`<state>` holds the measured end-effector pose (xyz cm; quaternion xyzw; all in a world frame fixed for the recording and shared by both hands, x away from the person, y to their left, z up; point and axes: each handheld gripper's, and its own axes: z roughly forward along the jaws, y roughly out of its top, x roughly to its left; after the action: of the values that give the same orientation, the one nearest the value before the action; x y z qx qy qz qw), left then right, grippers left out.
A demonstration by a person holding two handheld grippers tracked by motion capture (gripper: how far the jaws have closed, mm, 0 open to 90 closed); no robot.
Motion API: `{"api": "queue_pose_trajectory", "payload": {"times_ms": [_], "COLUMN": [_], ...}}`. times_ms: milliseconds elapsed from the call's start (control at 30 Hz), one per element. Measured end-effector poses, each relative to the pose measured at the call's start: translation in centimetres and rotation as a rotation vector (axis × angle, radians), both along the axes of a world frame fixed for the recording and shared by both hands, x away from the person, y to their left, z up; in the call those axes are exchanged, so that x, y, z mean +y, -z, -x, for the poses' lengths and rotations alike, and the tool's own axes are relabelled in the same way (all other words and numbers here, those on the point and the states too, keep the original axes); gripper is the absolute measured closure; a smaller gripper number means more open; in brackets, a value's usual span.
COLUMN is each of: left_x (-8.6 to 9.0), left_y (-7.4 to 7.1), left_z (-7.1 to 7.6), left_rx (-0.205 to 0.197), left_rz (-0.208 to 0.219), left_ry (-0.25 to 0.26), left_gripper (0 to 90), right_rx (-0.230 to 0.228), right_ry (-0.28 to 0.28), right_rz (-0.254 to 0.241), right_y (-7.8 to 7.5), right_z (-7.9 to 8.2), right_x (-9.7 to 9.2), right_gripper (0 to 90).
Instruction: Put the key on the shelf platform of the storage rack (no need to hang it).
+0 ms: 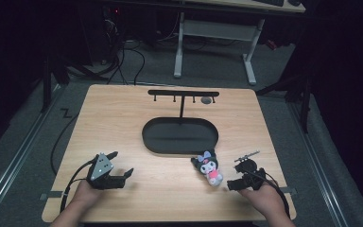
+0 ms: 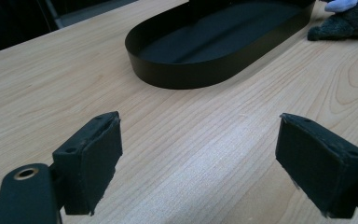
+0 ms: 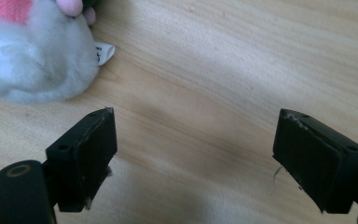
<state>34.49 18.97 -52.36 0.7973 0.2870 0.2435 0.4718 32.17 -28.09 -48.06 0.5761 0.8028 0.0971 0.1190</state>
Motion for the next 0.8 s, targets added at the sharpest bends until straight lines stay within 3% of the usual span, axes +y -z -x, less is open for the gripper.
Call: {"api": "queue_pose_trajectory", "payload": {"times_ms": [200,300,400,800], "left_x": [0.0,0.0,-0.1,-0.1], "left_y": [0.0,0.0,0.0,0.0], "left_z": [0.0,0.0,0.0,0.0], "left_rx": [-0.002,-0.003,-0.003,-0.004], "left_rz": [0.002,0.001,-0.003,-0.004], "left_ry": [0.001,0.0,-0.002,0.001], "left_gripper": [15.4,15.4,15.4,15.4], "right_rx": [0.047,0.06,0.102,0.063], "right_ry": [-0.002,-0.024,-0.047,-0.119], "right_rz": [0.022,0.032,0.041,0.014], "right_y": [-0.8,-1.1,-1.7,-3.1], "right_z": [-0.1,0.0,0.0,0.2], "right_x": [0.2,0.5,1.1,3.6], "right_gripper": [8.4,6.4,8.1,9.9]}}
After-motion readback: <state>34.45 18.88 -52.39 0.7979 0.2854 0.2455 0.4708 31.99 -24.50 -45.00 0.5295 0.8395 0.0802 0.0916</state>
